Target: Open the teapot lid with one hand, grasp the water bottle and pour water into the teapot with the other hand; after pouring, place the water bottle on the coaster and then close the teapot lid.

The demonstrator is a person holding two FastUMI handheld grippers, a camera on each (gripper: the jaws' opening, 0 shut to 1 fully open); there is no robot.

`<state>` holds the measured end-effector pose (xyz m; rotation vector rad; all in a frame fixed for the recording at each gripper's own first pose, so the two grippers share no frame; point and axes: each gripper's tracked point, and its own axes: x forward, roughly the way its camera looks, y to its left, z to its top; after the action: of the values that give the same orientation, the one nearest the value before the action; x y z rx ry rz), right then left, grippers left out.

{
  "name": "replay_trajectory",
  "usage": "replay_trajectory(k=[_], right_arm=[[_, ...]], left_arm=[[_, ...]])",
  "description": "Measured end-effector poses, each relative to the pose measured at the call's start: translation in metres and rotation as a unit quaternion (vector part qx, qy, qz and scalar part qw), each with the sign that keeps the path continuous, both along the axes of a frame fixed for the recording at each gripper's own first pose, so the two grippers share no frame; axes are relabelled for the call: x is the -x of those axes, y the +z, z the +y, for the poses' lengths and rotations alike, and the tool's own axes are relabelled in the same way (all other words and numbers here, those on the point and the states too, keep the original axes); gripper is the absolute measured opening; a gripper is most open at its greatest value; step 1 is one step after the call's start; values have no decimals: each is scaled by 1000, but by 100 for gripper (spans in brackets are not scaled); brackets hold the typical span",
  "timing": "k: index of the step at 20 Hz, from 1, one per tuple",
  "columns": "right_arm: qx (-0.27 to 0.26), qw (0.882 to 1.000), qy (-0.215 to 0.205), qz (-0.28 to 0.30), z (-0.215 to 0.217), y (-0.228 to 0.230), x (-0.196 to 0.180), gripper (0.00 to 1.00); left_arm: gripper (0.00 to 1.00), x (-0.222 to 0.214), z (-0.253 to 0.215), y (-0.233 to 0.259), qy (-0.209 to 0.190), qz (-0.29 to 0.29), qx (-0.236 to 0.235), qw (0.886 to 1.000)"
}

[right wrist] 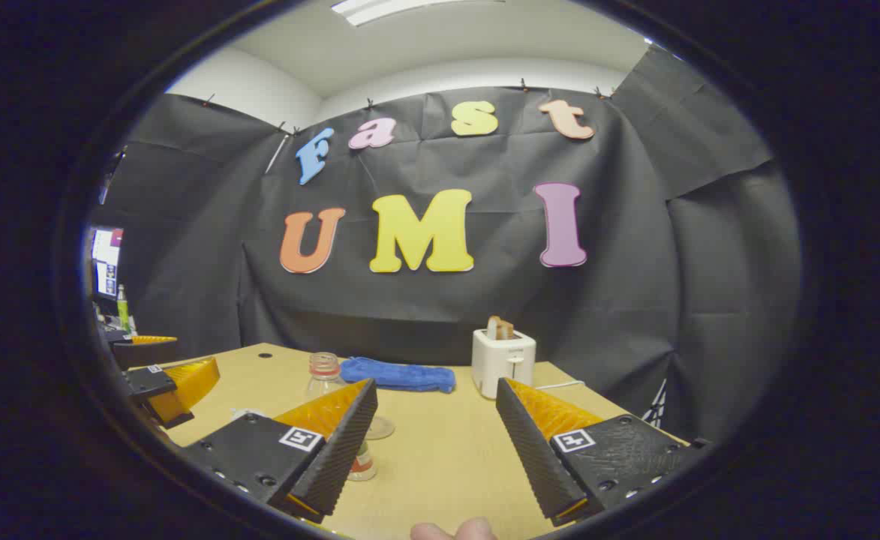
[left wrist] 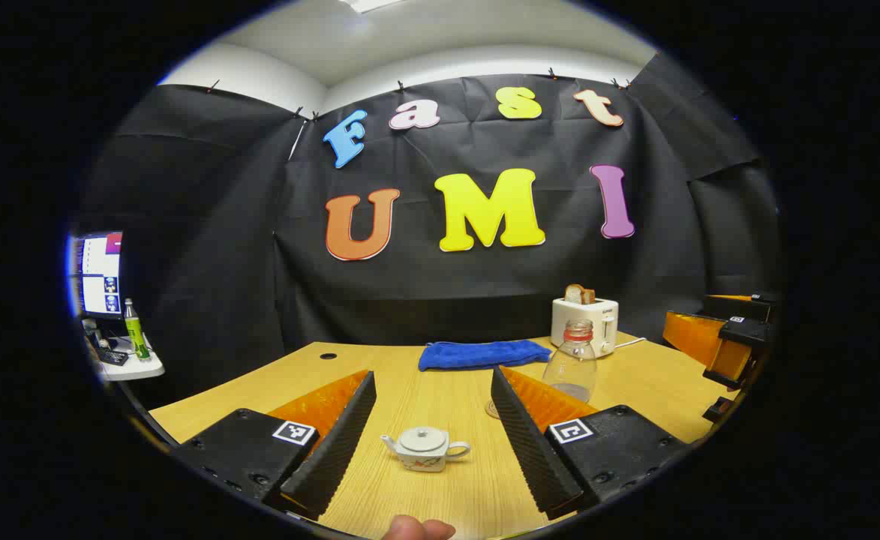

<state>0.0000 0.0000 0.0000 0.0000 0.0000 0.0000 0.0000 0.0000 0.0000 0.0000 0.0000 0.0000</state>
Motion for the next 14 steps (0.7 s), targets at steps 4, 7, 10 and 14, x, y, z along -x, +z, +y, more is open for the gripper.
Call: replay_trajectory(k=[4,7,10,14], right_arm=[[-7,1000,-1,-10,-6,0,0,95],[-9,1000,-3,0,-7,-12,3,97],[-12,1000,9,15,-2,-21,3,95],[-1,1000,8,10,0,-19,0,97]], left_arm=[[97,6,-1,4,7,-8,8,1000],[96,11,1,4,8,-12,4,1000],[97,10,-2,4,-2,-18,1,1000],[97,6,1,1,-10,-16,8,1000]])
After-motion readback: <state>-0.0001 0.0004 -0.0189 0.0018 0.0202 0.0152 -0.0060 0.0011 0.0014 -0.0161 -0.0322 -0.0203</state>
